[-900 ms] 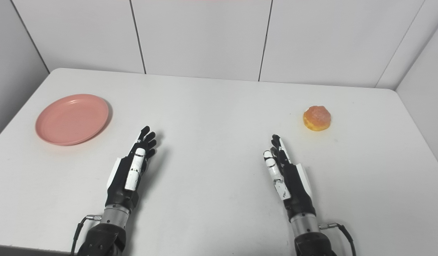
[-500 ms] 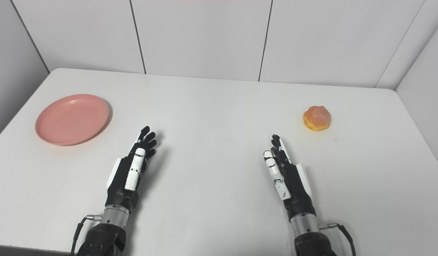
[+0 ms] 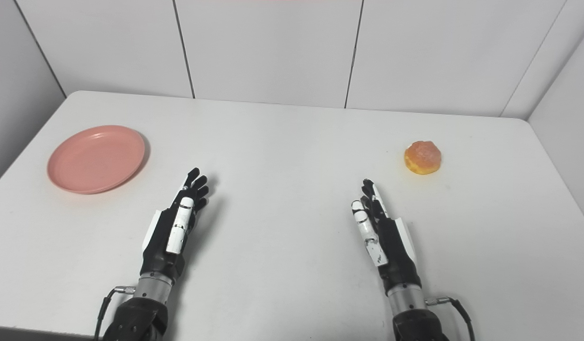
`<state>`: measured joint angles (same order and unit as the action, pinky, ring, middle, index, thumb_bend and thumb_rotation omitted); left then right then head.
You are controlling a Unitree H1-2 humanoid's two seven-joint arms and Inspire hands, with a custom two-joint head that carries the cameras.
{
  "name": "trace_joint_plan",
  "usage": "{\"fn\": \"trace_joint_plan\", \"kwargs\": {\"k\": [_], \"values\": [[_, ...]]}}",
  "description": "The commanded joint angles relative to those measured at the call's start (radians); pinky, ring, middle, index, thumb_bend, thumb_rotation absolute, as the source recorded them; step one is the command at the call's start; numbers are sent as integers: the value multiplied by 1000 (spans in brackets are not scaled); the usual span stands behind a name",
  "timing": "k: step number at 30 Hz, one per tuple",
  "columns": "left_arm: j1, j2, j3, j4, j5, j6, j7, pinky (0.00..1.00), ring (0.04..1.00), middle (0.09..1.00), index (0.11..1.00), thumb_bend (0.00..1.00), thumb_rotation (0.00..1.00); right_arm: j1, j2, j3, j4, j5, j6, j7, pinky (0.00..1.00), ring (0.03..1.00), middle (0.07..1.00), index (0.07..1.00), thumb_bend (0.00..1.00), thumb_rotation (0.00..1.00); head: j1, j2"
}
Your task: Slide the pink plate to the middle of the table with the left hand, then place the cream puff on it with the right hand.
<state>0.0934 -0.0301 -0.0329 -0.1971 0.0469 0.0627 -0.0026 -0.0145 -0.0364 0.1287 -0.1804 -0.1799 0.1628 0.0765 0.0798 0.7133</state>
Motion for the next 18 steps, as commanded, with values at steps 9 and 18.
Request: {"fn": "trace_joint_plan", "kwargs": {"k": [9, 18], "values": [[38, -6, -17, 2, 9, -34, 3, 969, 959, 959, 945, 456, 1000, -20, -6, -14, -18, 18, -32, -4, 948, 955, 975, 976, 182, 1000, 103, -60], [48, -44, -60, 21, 41, -49, 39, 922, 932, 951, 939, 456, 1000, -7, -40, -31, 14, 82, -106, 19, 979, 966, 980, 983, 139, 1000, 215, -137]]}}
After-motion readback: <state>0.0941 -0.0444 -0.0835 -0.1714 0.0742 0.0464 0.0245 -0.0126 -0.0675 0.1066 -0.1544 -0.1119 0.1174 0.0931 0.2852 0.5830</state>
